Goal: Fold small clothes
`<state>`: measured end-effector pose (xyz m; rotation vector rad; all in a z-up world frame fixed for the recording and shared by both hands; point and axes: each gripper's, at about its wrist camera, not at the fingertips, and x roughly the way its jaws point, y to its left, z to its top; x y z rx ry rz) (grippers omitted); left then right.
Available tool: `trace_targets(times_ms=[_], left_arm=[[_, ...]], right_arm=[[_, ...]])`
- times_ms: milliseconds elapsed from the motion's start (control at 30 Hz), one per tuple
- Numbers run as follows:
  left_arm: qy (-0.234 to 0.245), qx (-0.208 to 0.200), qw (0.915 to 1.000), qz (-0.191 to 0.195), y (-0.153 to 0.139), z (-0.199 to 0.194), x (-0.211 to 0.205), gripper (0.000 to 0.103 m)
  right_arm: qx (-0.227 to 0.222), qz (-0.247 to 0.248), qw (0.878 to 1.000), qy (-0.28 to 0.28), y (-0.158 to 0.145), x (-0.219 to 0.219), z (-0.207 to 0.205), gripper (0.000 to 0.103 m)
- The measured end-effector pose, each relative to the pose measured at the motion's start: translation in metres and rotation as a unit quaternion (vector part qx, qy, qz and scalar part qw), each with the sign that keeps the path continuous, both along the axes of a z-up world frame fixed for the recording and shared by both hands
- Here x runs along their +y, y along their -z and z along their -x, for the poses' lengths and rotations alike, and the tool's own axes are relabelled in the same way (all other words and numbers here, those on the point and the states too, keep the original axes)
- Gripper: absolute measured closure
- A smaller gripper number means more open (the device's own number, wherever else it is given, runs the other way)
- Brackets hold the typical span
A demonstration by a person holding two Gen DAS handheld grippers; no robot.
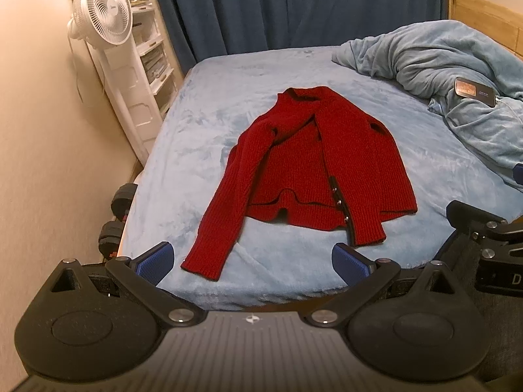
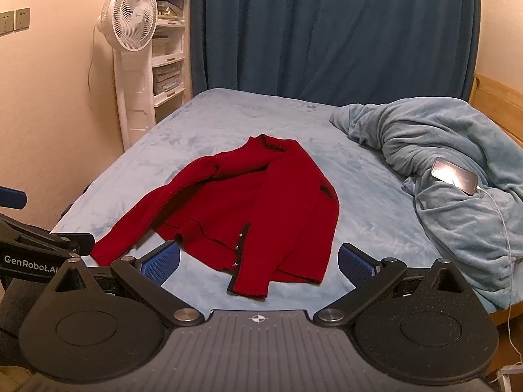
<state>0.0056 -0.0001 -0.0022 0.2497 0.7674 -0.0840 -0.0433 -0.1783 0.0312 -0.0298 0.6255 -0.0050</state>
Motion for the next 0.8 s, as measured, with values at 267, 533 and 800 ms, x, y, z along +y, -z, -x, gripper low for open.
trace_targets(times_ms=[267, 533, 800], left_arm=[[0.001, 0.005, 1.0000, 0.002, 0.0023, -0.0003, -0.0012, 0.000], [-0.002, 0.007, 1.0000, 0.006, 0.0045, -0.0010, 0.0008, 0.000], [-0.004, 0.009, 0.9999, 0.009, 0.0056, -0.0005, 0.0026, 0.000]], right_arm=[[0.000, 0.003, 1.000, -0.002, -0.0016, -0.0020, -0.0007, 0.001], [0.002, 0.002, 1.000, -0.002, -0.0015, -0.0027, -0.0015, 0.001], [0.004, 0.005, 1.000, -0.002, 0.0011, -0.0017, -0.0017, 0.001]])
